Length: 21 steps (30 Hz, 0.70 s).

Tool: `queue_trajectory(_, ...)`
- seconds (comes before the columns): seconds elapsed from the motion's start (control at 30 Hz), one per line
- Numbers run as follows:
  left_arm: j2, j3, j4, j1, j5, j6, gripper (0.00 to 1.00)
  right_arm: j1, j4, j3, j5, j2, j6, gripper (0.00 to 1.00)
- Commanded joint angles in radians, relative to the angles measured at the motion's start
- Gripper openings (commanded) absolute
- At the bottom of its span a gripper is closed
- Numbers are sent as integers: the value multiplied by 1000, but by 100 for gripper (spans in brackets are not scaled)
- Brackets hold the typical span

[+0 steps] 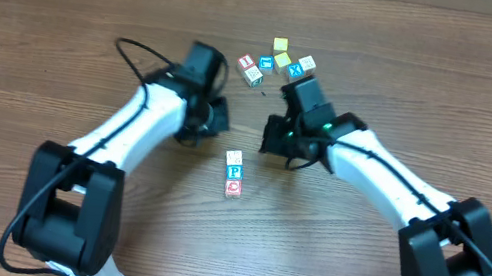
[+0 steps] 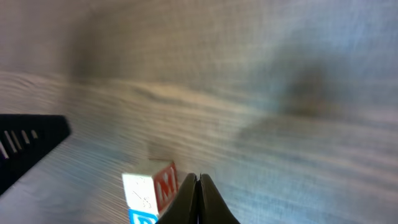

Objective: Flip 3 blocks

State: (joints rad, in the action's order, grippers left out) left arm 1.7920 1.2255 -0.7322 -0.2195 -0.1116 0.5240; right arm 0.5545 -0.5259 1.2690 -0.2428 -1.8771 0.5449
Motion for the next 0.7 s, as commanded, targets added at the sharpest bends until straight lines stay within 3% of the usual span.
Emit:
queue_trajectory(0.0, -10, 64, -43, 66, 9, -20, 4, -46, 53, 63, -126, 1, -48, 4)
queue_trajectory(0.37, -10, 67, -157, 246, 41, 3, 6, 38, 251, 63, -114, -118, -112, 4)
queue_trajectory(0.57, -10, 66, -188, 252, 44, -8, 45, 51, 289, 63, -115, -162, -161, 4)
queue_trajectory(0.63, -10, 66, -187, 251, 43, -7, 72, 53, 280, 62, -118, -162, -162, 4)
queue_trajectory(0.67, -10, 66, -187, 251, 43, -7, 76, 54, 274, 60, -118, -163, -162, 4)
